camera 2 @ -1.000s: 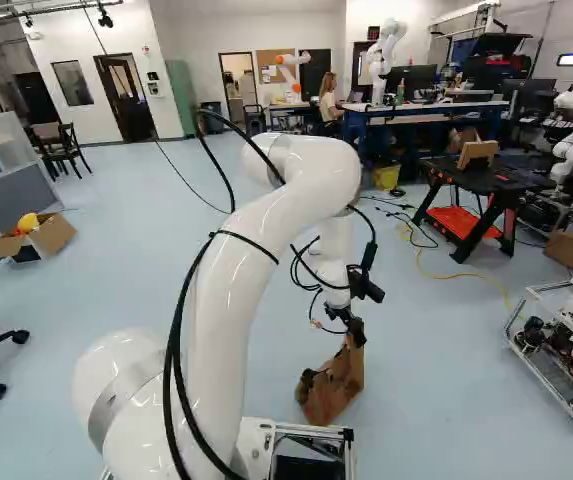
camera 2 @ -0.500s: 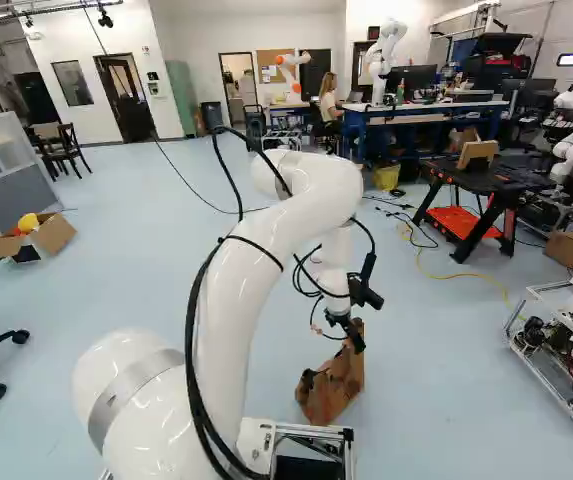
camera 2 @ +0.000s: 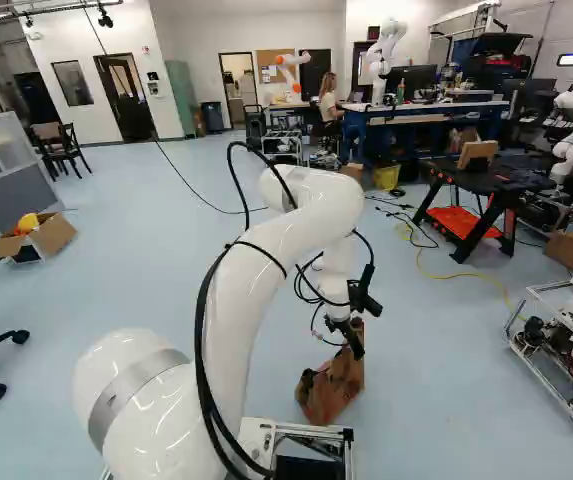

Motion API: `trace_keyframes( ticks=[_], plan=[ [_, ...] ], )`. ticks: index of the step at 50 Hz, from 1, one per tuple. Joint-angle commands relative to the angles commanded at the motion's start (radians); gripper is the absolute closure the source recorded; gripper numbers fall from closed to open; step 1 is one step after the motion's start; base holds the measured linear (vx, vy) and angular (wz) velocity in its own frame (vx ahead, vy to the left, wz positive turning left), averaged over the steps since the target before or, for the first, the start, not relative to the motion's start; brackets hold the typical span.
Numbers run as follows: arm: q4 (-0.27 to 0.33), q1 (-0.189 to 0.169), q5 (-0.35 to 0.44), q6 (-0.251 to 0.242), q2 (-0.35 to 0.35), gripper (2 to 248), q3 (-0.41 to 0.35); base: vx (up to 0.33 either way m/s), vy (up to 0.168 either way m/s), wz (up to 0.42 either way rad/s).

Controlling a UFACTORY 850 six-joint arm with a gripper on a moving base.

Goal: Pick up the grocery bag from the ground

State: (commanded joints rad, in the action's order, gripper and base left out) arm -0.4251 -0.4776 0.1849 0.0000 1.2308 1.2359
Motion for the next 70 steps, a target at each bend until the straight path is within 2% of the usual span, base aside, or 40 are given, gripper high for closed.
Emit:
trace_keyframes(
  ticks=[43,44,48,49,53,54,58,59,64,65,69,70],
  plan=[
    [0.000,0.000,0.000,0.000,0.160,3,0.137,0.000,0.000,0.000],
    [0.000,0.000,0.000,0.000,0.162,28,0.138,0.000,0.000,0.000],
    [0.000,0.000,0.000,0.000,0.167,28,0.142,0.000,0.000,0.000],
    [0.000,0.000,0.000,0.000,0.167,65,0.143,0.000,0.000,0.000],
    [0.000,0.000,0.000,0.000,0.169,65,0.144,0.000,0.000,0.000],
    [0.000,0.000,0.000,0.000,0.169,104,0.145,0.000,0.000,0.000],
    [0.000,0.000,0.000,0.000,0.169,104,0.145,0.000,0.000,0.000],
    [0.000,0.000,0.000,0.000,0.169,143,0.145,0.000,0.000,0.000],
    [0.000,0.000,0.000,0.000,0.169,143,0.145,0.000,0.000,0.000],
    [0.000,0.000,0.000,0.000,0.169,180,0.145,0.000,0.000,0.000],
    [0.000,0.000,0.000,0.000,0.167,180,0.143,0.000,0.000,0.000],
    [0.000,0.000,0.000,0.000,0.165,217,0.141,0.000,0.000,0.000]
  ],
)
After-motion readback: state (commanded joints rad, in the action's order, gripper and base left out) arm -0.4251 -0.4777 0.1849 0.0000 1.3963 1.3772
